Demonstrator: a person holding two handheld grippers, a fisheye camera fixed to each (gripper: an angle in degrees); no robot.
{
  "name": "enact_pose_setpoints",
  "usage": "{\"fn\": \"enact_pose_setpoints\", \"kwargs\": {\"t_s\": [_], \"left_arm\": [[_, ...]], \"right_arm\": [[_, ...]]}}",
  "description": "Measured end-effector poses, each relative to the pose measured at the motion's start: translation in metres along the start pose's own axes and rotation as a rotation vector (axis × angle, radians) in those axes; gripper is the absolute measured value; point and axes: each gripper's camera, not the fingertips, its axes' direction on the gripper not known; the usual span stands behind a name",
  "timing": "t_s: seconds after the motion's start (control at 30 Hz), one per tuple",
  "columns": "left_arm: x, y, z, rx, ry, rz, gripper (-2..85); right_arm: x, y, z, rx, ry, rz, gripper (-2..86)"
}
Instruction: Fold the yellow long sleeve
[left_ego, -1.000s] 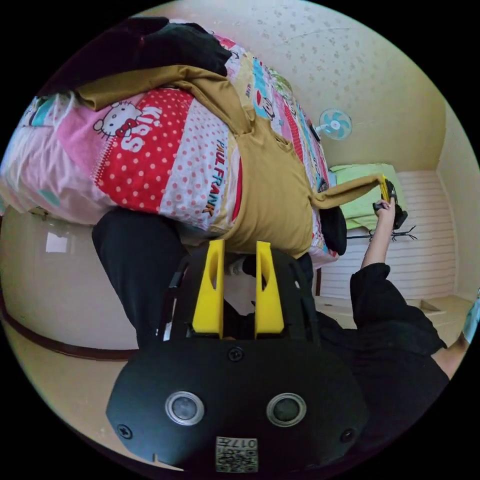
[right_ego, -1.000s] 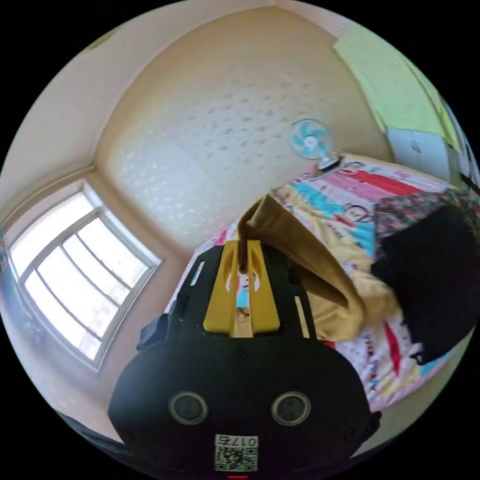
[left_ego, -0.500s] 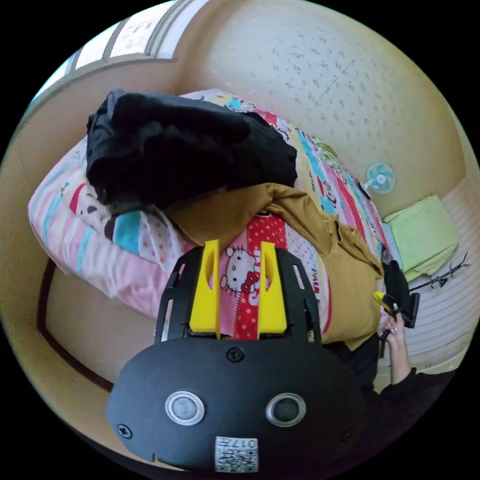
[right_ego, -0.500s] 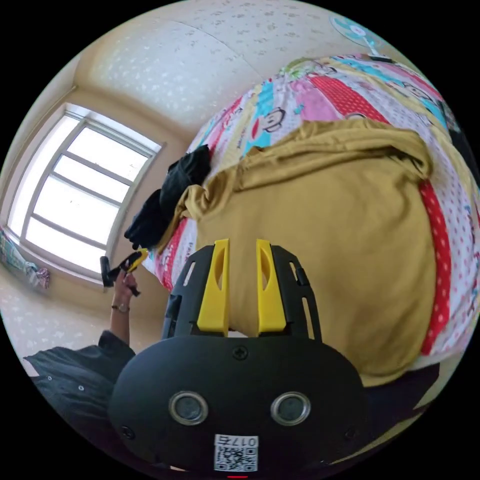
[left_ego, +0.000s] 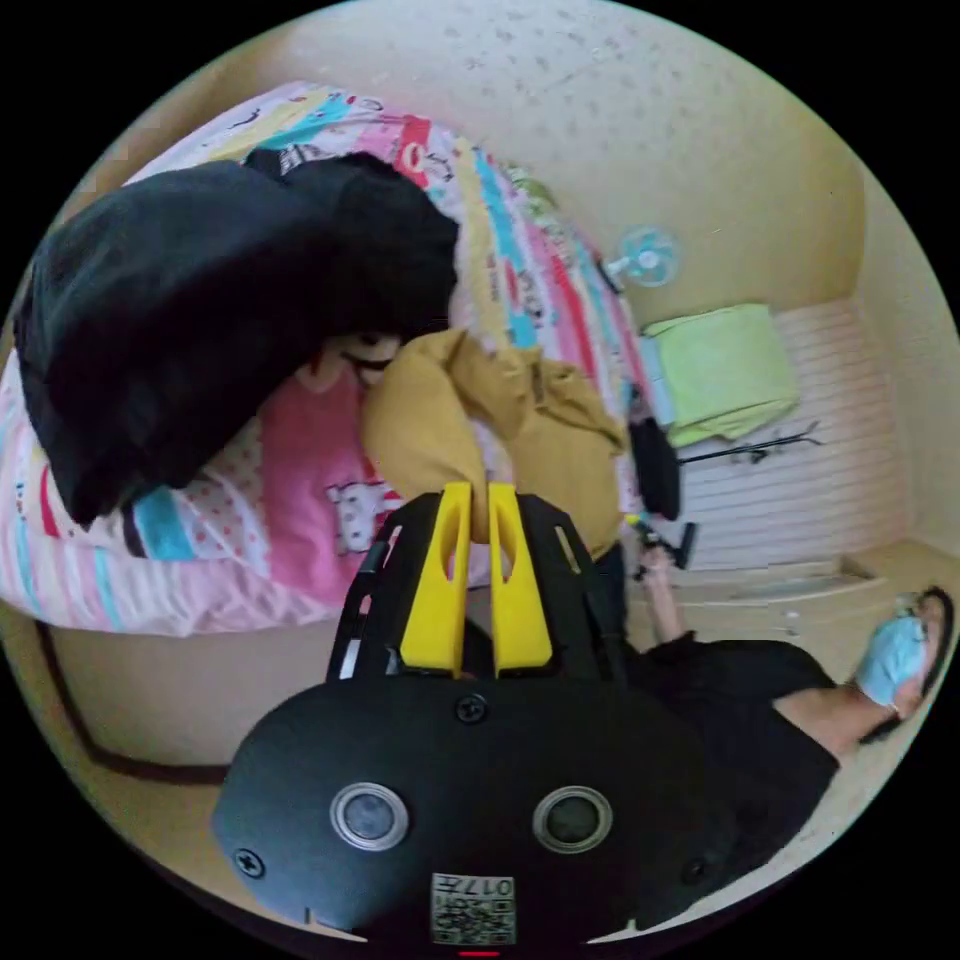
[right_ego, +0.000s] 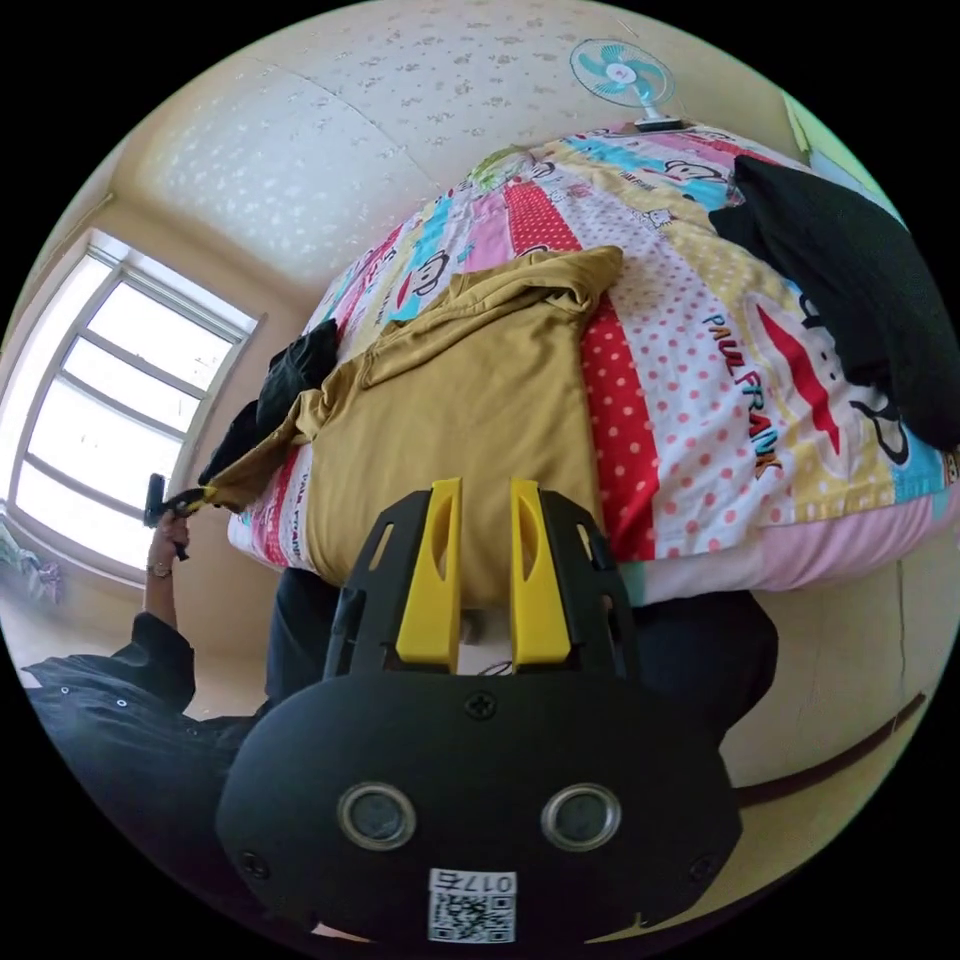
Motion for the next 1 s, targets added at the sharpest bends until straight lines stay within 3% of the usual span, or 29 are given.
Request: {"fn": "enact_pose_setpoints", "kwargs": {"t_s": [0.1,0.17,0.33,0.4,0.57,0.63,0.77,0.8,0.9,1.0], "left_arm": [[0.053,-0.016,-0.037,0.136,0.387,0.042,3.6],[0.094,-0.039,-0.035,0.149,0.499,0.094,3.6],[0.212,-0.121,0.067,0.006,0.661,0.199,4.4],[0.255,-0.159,0.151,-0.053,0.658,0.225,7.8],[0.266,-0.173,0.283,-0.182,0.694,0.187,12.1],[0.251,-0.151,0.292,-0.179,0.636,0.213,12.5],[0.191,-0.054,0.274,-0.092,0.091,0.246,12.6],[0.172,-0.019,0.275,-0.119,-0.069,0.225,12.6],[0.132,0.067,0.296,-0.273,-0.316,0.170,13.2],[0.106,0.130,0.330,-0.371,-0.366,0.119,13.4]], "right_arm": [[0.015,0.005,0.017,0.003,-0.073,0.037,7.4],[0.023,0.008,0.025,0.005,-0.131,0.056,7.4],[0.041,0.013,0.017,0.073,-0.239,0.088,7.3],[0.048,0.015,0.002,0.116,-0.233,0.091,7.3],[0.073,0.025,-0.052,0.193,-0.128,0.091,8.1],[0.083,0.034,-0.070,0.184,-0.018,0.079,9.0],[0.086,0.036,-0.059,0.080,0.054,0.059,11.3],[0.083,0.035,-0.049,0.025,0.048,0.041,11.9],[0.069,0.035,-0.021,-0.114,0.103,0.015,13.2],[0.054,0.040,0.005,-0.195,0.178,-0.024,13.8]]}}
